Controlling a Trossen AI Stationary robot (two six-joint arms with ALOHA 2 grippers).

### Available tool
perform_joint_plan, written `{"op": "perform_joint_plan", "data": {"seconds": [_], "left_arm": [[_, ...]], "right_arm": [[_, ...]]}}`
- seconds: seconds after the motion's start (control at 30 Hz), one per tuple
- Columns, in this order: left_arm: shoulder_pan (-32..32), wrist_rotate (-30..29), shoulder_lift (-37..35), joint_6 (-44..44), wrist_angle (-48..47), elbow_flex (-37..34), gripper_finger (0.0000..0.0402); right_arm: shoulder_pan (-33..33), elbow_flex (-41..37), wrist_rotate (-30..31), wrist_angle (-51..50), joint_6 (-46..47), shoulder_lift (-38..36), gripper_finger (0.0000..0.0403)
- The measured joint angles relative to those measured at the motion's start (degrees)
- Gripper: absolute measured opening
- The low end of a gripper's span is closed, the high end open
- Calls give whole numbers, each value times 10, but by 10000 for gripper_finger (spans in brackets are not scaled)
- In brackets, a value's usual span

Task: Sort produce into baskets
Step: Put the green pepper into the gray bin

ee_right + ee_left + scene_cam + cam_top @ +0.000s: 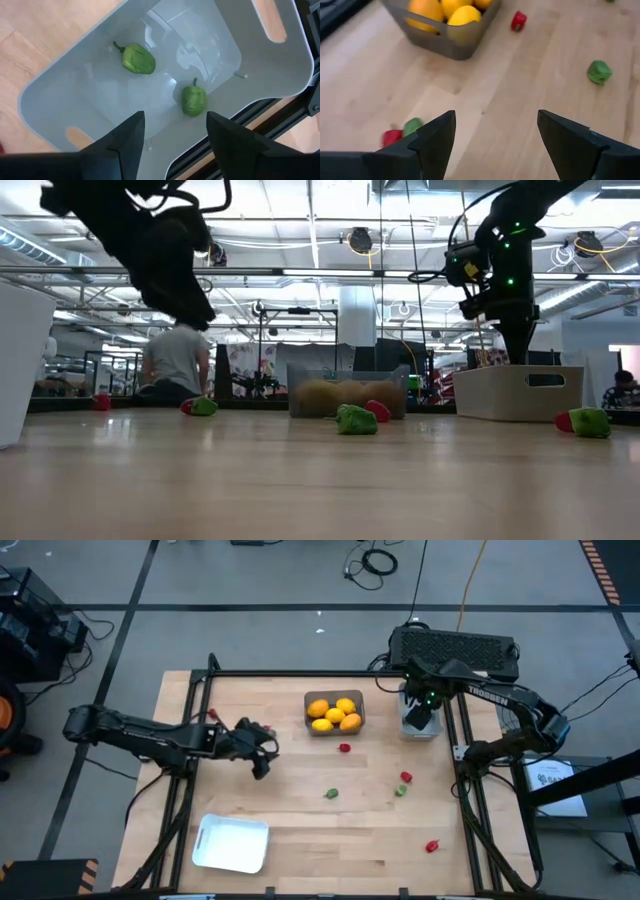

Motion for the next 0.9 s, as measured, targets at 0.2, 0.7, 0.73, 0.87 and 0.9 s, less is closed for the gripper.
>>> {"op": "perform_joint_plan", "data": {"seconds": [0.2, 0.7, 0.73, 0.87, 0.9], "left_arm": [[23, -56, -13, 7, -107, 47, 288], [136, 55, 97, 325, -61, 49, 288], [143, 56, 109, 333, -62, 49, 288], [178, 79, 153, 347, -63, 50, 288], [187, 97, 164, 347, -65, 55, 288]], "right_arm": [[6, 43, -5, -55, 15, 0, 203], [127, 168, -169, 12, 92, -18, 201], [145, 168, -169, 17, 98, -19, 201], [218, 166, -167, 46, 119, -19, 201], [238, 164, -167, 60, 122, -19, 201]]}}
